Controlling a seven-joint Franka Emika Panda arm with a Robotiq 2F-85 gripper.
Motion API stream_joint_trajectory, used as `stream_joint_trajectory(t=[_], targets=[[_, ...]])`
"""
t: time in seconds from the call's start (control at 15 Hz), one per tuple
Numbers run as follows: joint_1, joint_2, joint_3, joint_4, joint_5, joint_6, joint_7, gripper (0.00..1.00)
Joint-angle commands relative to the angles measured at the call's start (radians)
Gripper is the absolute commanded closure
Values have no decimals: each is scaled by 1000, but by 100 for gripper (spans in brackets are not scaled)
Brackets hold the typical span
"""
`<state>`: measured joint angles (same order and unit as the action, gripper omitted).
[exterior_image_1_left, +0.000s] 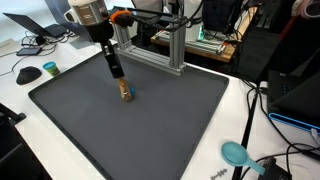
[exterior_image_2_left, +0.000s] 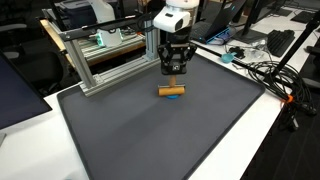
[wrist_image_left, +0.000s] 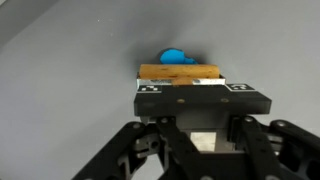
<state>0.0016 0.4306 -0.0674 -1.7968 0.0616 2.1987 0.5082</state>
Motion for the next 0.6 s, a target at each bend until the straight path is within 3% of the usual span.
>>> stream_joint_trajectory(t=[0.0, 0.53], targets=[[-14, 85, 7, 13, 58, -62, -42, 77], [-23, 111, 3, 51, 77, -108, -50, 77]])
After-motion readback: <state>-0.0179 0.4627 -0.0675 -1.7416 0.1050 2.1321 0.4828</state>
